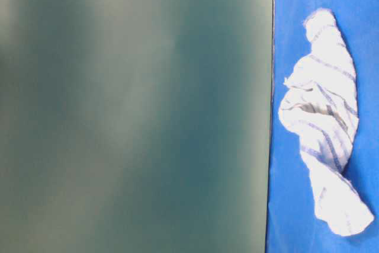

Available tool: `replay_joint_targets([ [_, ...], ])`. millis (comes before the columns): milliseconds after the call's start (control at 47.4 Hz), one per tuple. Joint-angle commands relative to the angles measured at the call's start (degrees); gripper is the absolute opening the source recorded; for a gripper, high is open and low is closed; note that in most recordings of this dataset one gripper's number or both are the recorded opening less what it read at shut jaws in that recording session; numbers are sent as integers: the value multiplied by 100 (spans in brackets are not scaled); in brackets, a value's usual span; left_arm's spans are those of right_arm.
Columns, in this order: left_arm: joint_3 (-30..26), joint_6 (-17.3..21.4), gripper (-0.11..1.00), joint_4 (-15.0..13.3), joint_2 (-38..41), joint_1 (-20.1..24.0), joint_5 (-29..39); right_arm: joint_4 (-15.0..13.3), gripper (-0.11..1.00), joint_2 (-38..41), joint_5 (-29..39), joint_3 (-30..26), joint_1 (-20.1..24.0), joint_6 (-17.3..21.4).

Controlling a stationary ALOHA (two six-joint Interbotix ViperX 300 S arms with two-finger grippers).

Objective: Hand over the towel.
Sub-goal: 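Move the left gripper toward the left end of the striped towel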

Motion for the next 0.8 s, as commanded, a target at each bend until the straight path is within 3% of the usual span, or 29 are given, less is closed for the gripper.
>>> replay_joint_targets([
  [0,-123,-44,0,-105,44,-62,-167,35,0,62,-44,-211,53,62],
  [295,-202,0,0,-123,237,88,-536,26,0,114,0,-237,53,158],
  [548,-571,-26,1,-123,1037,378,-703,35,0,149,0,-246,53,255],
  [611,-668,-44,9,-132,1248,431,-712,26,0,167,9,-246,53,255],
  [780,-976,-53,57,-141,2074,624,-677,26,0,176,0,-237,53,255],
])
